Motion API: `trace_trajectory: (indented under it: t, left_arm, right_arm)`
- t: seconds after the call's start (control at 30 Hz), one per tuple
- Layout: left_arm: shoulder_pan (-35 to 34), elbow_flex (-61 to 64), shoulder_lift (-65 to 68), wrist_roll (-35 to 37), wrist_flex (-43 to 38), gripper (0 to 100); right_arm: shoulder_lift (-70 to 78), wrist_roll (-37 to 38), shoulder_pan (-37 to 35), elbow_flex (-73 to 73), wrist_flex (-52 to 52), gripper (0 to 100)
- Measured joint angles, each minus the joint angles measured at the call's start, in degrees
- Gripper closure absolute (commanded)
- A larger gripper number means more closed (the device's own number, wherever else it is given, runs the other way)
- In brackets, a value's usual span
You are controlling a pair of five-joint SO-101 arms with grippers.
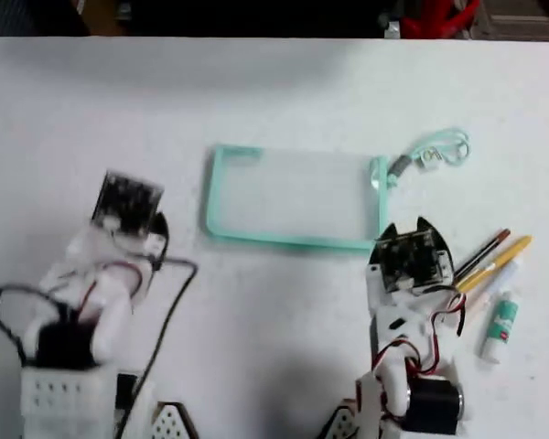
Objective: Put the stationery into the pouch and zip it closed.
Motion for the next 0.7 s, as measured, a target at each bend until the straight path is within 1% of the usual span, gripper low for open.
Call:
trace_trajectory:
  t: [0.07, 0.17, 0.23, 0.33, 0.43, 0.5, 0.6, 0.7]
  left_arm:
    - [0.0, -3.2, 7.8, 0.0, 0.0, 86]
    - [0.0, -4.7, 17.8, 0.0, -1.7, 86]
    - [0.0, -5.2, 23.4, 1.8, -3.0, 86]
    - [0.0, -5.4, 27.6, 4.8, -3.6, 86]
    - [0.0, -4.3, 28.3, 6.5, -5.2, 86]
    - [0.0, -2.3, 28.3, 7.5, -7.4, 86]
    - [-0.4, 0.8, 28.3, 8.2, -11.3, 86]
    - [-1.7, 2.5, 28.3, 8.2, -14.2, 86]
  right_arm:
    - [0.3, 0.5, -0.7, -2.1, 2.1, 85.8]
    - [1.1, 0.8, -1.5, -6.2, 4.7, 85.5]
    - [4.7, 0.8, -2.6, -8.8, 5.0, 85.4]
    - [13.8, 0.8, -2.6, -14.2, 5.0, 85.4]
    - [26.6, 0.4, -2.5, -22.3, 5.9, 85.4]
    - [36.6, -2.2, -1.8, -28.8, 7.6, 85.4]
    - [51.0, -8.5, 0.4, -39.0, 10.0, 85.4]
    - [65.1, -15.0, 0.9, -47.8, 10.3, 85.3]
